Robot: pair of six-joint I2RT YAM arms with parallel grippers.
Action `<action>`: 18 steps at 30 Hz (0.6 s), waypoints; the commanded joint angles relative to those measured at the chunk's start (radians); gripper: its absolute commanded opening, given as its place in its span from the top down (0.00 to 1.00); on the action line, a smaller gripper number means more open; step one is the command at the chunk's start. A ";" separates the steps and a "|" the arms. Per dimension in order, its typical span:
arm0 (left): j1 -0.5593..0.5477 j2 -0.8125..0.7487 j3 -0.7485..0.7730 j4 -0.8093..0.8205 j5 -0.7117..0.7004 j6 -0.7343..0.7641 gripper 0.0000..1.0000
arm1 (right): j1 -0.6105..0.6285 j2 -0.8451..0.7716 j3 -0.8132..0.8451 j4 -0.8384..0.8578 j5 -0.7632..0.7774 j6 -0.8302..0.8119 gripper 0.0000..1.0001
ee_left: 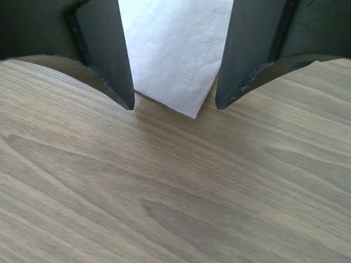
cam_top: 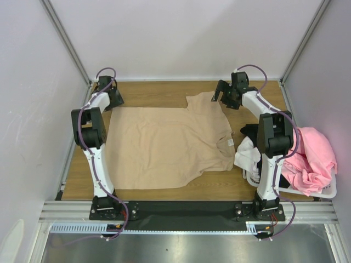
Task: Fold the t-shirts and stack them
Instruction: Flatten the tshirt out
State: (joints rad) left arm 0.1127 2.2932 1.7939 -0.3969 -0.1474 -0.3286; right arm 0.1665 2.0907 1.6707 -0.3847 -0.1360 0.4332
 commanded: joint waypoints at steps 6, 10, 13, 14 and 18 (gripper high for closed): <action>-0.004 0.017 0.045 -0.019 0.011 0.031 0.40 | -0.007 0.015 0.047 -0.010 0.009 0.007 0.00; -0.010 0.018 0.038 -0.025 0.005 0.036 0.41 | -0.007 0.014 0.047 -0.011 0.013 0.007 0.00; -0.008 0.017 0.030 -0.020 0.005 0.037 0.44 | -0.007 0.014 0.047 -0.011 0.013 0.006 0.00; -0.008 0.017 0.028 -0.020 0.005 0.037 0.46 | -0.007 0.014 0.047 -0.011 0.015 0.009 0.00; -0.011 0.014 0.025 -0.016 -0.004 0.040 0.52 | -0.007 0.017 0.047 -0.013 0.016 0.016 0.00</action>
State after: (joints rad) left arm 0.1078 2.3032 1.8050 -0.4076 -0.1543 -0.3035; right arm 0.1638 2.1017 1.6760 -0.3927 -0.1356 0.4362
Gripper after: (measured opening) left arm 0.488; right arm 0.995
